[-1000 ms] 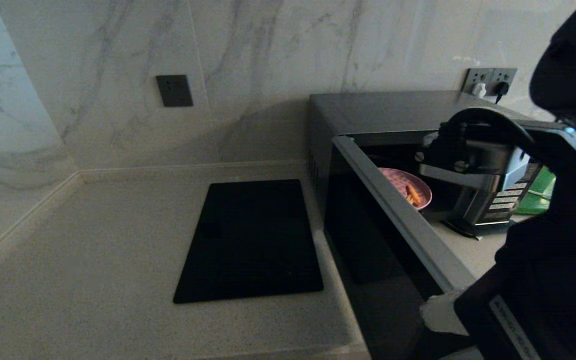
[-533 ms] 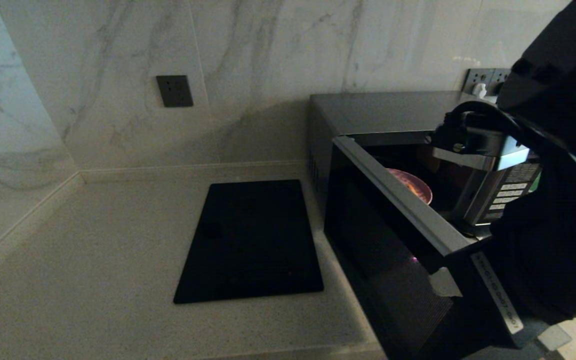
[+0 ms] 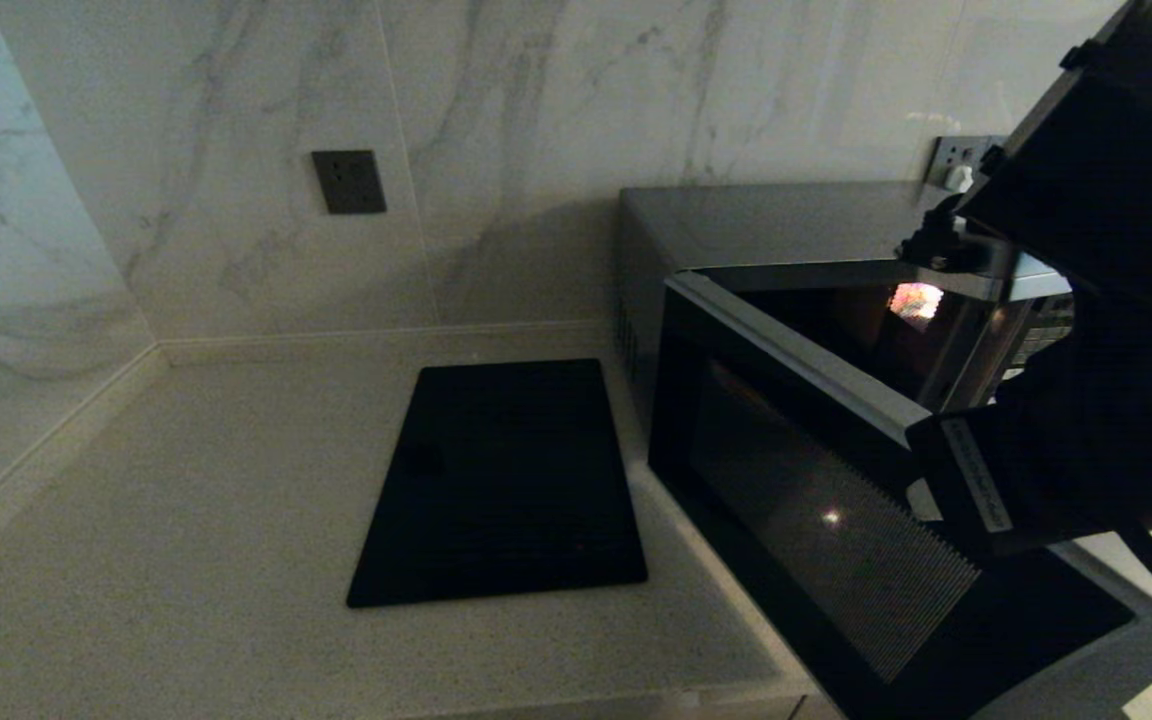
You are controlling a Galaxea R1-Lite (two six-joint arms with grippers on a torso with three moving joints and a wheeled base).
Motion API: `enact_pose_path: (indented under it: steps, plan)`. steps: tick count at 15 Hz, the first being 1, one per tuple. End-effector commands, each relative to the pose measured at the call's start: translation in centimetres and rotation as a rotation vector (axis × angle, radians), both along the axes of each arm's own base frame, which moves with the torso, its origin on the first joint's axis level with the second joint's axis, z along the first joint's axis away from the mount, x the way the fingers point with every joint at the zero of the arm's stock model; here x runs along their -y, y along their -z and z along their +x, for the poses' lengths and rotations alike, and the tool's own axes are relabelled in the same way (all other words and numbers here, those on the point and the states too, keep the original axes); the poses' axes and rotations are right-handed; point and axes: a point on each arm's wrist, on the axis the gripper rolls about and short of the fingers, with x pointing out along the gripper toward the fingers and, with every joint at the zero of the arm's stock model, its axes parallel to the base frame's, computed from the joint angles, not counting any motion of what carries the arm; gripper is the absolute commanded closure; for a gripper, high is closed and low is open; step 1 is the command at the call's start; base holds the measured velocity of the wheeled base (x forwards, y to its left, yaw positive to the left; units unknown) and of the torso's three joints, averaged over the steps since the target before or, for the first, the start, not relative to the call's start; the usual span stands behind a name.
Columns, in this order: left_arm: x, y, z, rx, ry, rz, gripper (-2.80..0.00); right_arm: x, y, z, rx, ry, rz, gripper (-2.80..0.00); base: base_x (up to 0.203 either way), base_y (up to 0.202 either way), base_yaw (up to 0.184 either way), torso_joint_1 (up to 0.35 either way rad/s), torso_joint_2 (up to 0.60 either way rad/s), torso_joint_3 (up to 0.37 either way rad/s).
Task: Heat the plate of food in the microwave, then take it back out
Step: Close the microwave oven
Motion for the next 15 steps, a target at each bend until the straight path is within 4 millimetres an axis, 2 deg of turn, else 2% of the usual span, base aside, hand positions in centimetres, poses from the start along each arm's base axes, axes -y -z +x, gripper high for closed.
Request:
enact_pose_path:
  steps: [1, 4, 8, 15]
  plan:
    - [0.0, 0.0, 0.0, -0.001, -0.002, 0.001, 0.0, 0.8, -0.1, 0.4, -0.005, 0.043, -0.003, 0.0, 0.0, 0.0, 0.0, 0.0, 0.0, 0.0]
    - [0.0, 0.0, 0.0, -0.001, -0.001, -0.001, 0.0, 1.5, -0.1, 0.9, -0.014, 0.1, -0.002, 0.0, 0.0, 0.0, 0.0, 0.0, 0.0, 0.0]
    - [0.0, 0.0, 0.0, -0.001, -0.001, -0.001, 0.0, 3.4, 0.0, 2.6, -0.016, 0.231, -0.001, 0.0, 0.0, 0.0, 0.0, 0.0, 0.0, 0.0]
    - [0.0, 0.0, 0.0, -0.001, -0.001, -0.001, 0.0, 9.3, 0.0, 6.5, 0.016, 0.546, 0.034, 0.0, 0.0, 0.0, 0.0, 0.0, 0.0, 0.0]
